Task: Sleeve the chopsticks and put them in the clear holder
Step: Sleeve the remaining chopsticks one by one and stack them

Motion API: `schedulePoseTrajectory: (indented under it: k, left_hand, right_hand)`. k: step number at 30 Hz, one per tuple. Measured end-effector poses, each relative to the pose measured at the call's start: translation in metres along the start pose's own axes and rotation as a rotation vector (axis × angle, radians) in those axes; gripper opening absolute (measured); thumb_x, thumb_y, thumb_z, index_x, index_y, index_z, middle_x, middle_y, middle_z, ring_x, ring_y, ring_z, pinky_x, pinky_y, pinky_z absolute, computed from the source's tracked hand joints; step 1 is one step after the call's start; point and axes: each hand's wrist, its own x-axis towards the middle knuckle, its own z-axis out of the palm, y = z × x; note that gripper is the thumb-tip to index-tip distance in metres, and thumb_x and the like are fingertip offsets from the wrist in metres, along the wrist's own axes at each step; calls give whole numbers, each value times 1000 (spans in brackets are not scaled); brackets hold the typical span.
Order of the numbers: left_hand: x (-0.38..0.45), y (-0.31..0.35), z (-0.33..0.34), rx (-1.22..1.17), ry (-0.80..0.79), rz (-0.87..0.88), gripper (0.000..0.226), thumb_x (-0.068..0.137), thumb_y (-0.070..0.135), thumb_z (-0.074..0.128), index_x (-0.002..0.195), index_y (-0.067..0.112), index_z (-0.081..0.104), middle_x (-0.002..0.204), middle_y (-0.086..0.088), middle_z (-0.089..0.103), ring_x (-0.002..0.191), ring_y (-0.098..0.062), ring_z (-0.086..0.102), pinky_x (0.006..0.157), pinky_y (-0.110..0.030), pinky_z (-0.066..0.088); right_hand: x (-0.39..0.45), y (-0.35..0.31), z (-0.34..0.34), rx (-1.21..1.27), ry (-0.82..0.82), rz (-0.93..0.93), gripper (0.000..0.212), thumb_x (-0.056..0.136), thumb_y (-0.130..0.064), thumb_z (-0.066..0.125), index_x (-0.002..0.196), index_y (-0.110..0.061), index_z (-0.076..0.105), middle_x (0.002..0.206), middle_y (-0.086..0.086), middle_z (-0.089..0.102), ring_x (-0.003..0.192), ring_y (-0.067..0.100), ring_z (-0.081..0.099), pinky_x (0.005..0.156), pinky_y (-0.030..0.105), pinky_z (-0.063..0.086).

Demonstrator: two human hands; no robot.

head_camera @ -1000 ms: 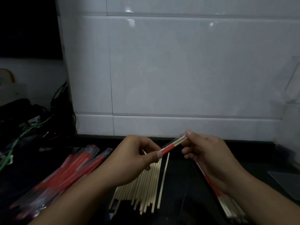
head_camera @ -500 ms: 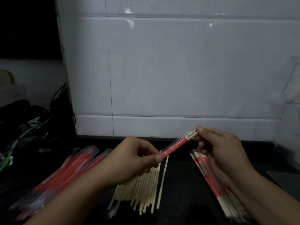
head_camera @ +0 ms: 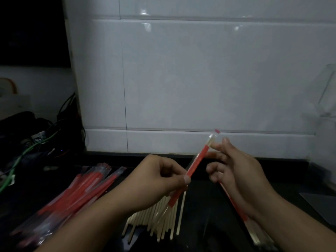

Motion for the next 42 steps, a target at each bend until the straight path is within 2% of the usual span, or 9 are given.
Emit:
schedulePoseTrajectory:
  k: [4,8,12,18,21,27,29,35,42]
  left_hand:
    - [2,0,4,-114,101,5,10,89,19,70,83,17,77,77,-5,75,60,-6,64,61,-22,51]
    - [-2,6,13,-81,46,30,17,91,28,67,83,17,78,68,3,73,56,-2,61,58,-18,47]
    - [1,-4,4,378,267,54,25,88,54,61,85,33,75,75,20,71,68,7,62,64,-20,47]
    - [8,-23,-28,754,385,-178,18,94,43,60,100,31,72,83,15,66,78,0,59,73,-27,51]
    - [10,-36,-43,880,443,-277,15,93,40,60,95,30,71,87,9,68,81,-12,63,77,-34,55]
    - [10,-61,-67,1104,322,-504,26,90,40,62,110,24,65,112,-2,67,103,-23,63,85,-32,52]
    - [13,-68,-70,1140,260,-543,26,91,38,62,110,21,64,110,-4,66,103,-24,63,82,-30,51]
    - [20,-82,-71,1112,265,-560,21,92,32,62,108,18,61,86,-3,58,90,-24,64,77,-32,53]
    - [23,-86,-73,1049,363,-568,26,97,27,58,78,16,45,73,-3,45,76,-24,54,67,-31,45]
  right_hand:
    - [-22,3,17,-256,-236,49,31,92,-29,56,96,-3,73,83,13,70,59,15,57,45,25,38]
    - [-24,8,20,-307,-127,7,26,95,-22,58,86,-2,72,59,9,57,41,5,47,39,15,35]
    - [9,-7,-15,-436,-46,12,24,94,-16,62,77,0,71,55,15,50,36,10,37,37,17,29]
    - [37,-17,-68,-1039,-16,147,11,82,-12,78,75,-3,76,45,6,56,37,13,46,42,18,36]
    - [39,-7,-69,-1318,5,151,13,77,-23,83,70,-15,75,62,0,69,56,9,64,56,22,45]
    - [37,-4,-59,-1457,107,-131,21,79,-30,79,95,-17,75,78,-6,63,75,11,61,65,24,39]
    - [24,-6,-46,-1392,19,-288,12,84,-29,75,96,-27,73,77,-14,59,78,7,61,66,22,40]
    - [-12,9,-4,-1454,-732,-407,30,96,-19,58,120,-36,66,99,-29,45,87,-20,42,81,-3,30]
    - [-11,24,-2,-1424,-856,-483,29,94,-10,57,112,-28,71,104,-29,42,89,-13,50,85,5,41]
